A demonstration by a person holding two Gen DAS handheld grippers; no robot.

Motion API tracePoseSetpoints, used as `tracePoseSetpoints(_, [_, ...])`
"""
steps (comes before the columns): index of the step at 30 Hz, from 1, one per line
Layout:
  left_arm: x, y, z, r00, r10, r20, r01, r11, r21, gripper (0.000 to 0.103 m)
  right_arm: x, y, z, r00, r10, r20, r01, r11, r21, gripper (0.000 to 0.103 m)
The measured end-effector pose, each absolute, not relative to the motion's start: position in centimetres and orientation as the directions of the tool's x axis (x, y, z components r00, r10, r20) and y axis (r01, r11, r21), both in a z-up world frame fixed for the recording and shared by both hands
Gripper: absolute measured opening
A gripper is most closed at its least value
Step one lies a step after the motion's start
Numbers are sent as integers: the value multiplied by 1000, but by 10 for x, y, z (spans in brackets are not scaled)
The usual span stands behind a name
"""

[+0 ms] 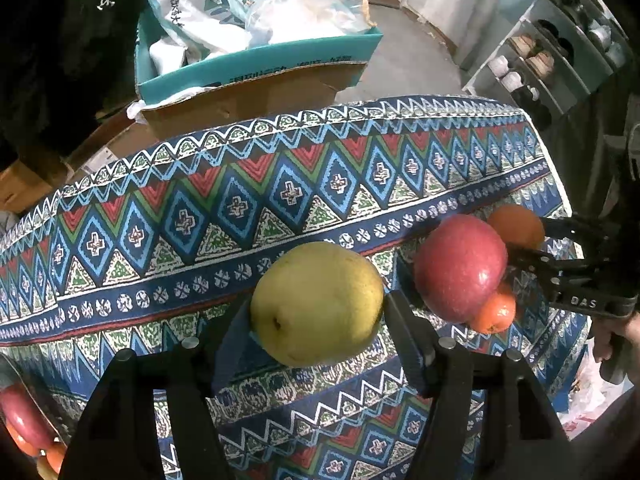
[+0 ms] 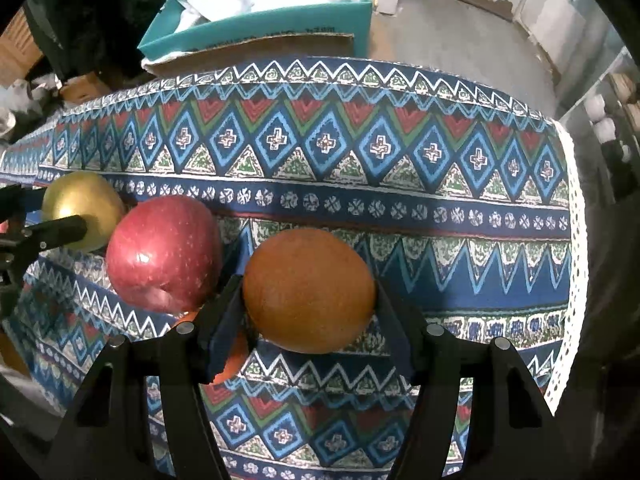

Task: Organize fruits
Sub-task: 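Lift the pear with left tool while right tool lifts the large orange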

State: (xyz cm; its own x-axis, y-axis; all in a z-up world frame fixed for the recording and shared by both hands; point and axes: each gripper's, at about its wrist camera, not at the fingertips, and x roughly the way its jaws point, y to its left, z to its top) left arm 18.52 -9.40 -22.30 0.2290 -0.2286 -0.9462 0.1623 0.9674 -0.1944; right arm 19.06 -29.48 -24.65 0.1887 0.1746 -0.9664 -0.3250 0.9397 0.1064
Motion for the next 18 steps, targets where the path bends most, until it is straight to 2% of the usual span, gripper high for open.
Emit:
tracePoseSetpoints(6, [193, -85, -237, 210, -247, -946, 111, 967, -228, 78, 195, -297, -246, 190, 197, -962, -319, 939, 129, 65])
tracePoseSetpoints(18, [187, -92, -243, 205, -255, -945, 134, 964, -231, 74, 183, -319, -230, 237, 225, -945, -294, 944, 151, 64])
